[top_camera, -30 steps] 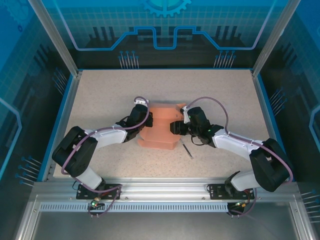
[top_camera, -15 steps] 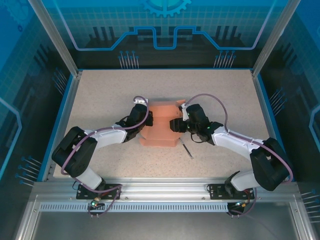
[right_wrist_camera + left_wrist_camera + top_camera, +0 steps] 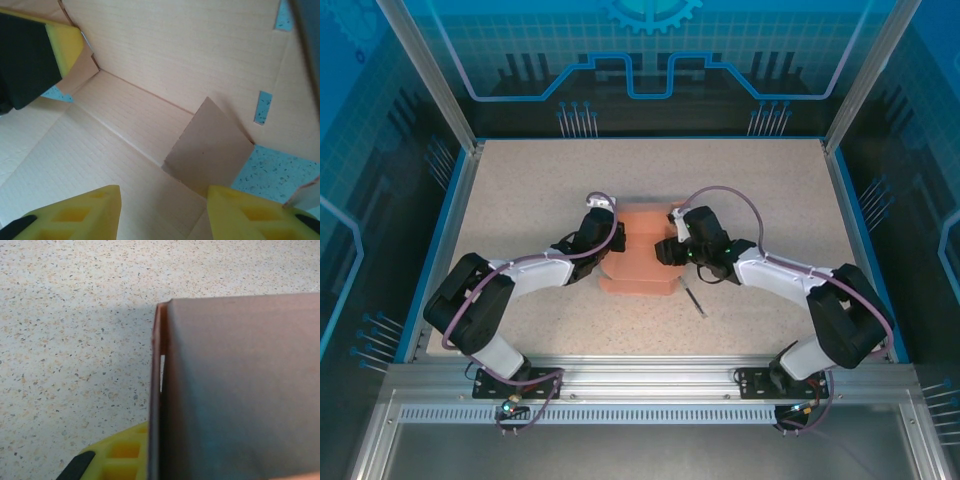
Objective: Fold the paper box
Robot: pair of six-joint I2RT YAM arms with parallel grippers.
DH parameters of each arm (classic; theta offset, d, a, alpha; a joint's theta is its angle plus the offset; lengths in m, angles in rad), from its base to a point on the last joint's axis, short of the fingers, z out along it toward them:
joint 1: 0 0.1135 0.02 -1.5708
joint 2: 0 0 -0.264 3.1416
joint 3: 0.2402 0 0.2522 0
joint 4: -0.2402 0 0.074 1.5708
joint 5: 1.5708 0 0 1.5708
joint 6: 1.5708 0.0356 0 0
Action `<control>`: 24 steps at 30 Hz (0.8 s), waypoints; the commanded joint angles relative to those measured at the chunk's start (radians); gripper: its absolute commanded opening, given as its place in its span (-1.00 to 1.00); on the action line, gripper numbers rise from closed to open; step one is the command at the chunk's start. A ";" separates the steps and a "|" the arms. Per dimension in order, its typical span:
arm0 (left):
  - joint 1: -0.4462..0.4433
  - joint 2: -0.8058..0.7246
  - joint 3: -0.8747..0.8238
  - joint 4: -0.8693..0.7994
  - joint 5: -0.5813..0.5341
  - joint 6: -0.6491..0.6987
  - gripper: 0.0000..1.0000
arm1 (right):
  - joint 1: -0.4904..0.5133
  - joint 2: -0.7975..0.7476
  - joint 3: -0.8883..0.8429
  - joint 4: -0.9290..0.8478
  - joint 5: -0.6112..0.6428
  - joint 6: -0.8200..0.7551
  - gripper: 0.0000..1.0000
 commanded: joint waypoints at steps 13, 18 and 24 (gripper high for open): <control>-0.004 -0.002 0.031 -0.026 0.026 0.020 -1.00 | 0.019 -0.097 0.042 -0.176 0.052 -0.134 0.02; 0.012 -0.003 0.029 -0.032 0.038 0.006 -1.00 | 0.005 -0.182 0.056 -0.288 0.022 -0.183 0.05; 0.024 -0.013 0.022 -0.032 0.052 -0.007 -1.00 | -0.017 -0.294 0.138 -0.430 -0.012 -0.271 0.06</control>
